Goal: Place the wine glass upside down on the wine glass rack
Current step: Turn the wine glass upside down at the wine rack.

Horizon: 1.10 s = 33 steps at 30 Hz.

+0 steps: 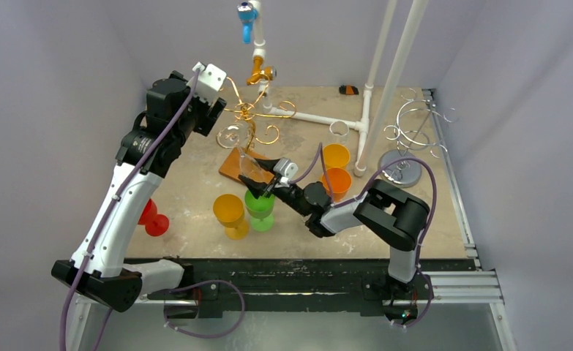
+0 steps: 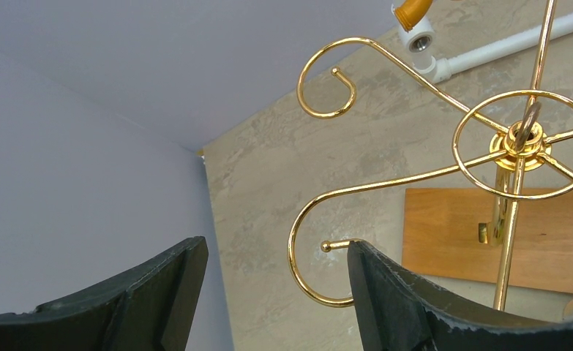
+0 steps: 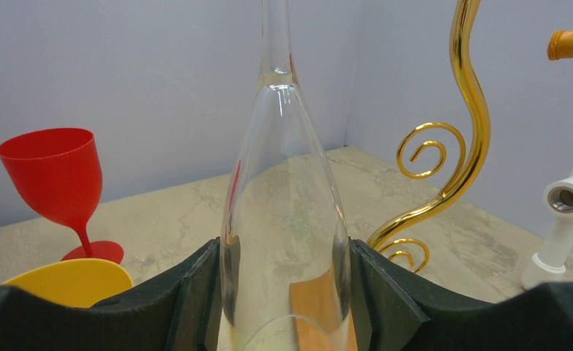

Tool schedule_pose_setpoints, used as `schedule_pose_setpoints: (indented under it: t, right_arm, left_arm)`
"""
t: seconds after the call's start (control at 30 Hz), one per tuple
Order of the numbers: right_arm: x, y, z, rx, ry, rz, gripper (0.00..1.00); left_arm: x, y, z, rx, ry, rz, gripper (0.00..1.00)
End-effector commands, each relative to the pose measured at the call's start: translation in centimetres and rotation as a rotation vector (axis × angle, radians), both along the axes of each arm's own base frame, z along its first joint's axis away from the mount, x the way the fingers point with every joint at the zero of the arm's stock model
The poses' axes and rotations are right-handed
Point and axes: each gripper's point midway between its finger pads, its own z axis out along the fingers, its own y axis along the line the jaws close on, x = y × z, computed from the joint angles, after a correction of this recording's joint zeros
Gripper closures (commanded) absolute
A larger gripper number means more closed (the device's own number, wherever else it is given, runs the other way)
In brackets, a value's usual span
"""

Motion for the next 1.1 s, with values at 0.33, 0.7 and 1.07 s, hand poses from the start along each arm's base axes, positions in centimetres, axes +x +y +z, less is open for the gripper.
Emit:
schedule_pose_setpoints:
  t: [0.33, 0.7, 1.07]
  right_arm:
    - [0.4, -1.0, 1.5, -0.050, 0.050, -0.041, 0.22]
    - [0.0, -1.8, 4.5, -0.063, 0.043, -0.046, 0.01]
    - [-2.0, -4.4, 9.0, -0.199, 0.238, -0.036, 0.01]
  left_arm:
    - [-0.7, 0.3, -1.3, -0.050, 0.049, 0.034, 0.26]
    - [-0.8, -0.5, -2.4, -0.072, 0.082, 0.002, 0.26]
    - [-0.6, -0.2, -0.1, -0.096, 0.047, 0.002, 0.25]
